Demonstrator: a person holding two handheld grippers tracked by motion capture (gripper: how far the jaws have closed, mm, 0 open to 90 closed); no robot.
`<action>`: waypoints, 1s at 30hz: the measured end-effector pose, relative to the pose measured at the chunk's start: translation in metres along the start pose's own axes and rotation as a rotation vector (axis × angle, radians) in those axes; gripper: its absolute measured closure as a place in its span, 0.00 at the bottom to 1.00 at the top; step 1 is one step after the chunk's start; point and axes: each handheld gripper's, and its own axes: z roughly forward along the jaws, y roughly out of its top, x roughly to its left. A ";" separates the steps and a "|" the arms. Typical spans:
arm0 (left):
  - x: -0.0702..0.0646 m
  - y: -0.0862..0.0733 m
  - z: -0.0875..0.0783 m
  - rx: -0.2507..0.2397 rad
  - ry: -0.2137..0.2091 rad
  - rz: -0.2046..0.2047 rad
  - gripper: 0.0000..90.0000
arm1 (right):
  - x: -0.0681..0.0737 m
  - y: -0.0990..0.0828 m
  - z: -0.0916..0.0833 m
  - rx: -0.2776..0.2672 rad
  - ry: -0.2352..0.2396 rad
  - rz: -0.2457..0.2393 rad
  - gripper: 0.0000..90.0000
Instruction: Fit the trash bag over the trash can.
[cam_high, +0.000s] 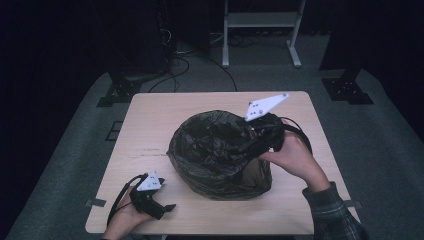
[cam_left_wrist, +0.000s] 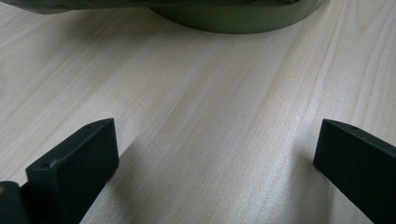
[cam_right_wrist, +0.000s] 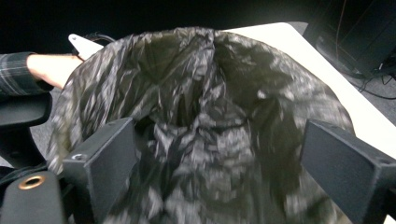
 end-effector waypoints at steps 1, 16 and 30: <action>0.000 0.000 0.000 0.000 0.000 0.000 0.00 | 0.001 -0.006 -0.006 -0.009 -0.006 0.006 0.11; 0.000 0.000 0.000 0.002 -0.001 0.000 0.00 | 0.015 -0.102 -0.033 -0.102 -0.081 0.092 0.11; 0.000 0.000 0.000 0.000 0.000 0.000 0.00 | 0.026 -0.185 -0.012 -0.099 -0.102 0.171 0.11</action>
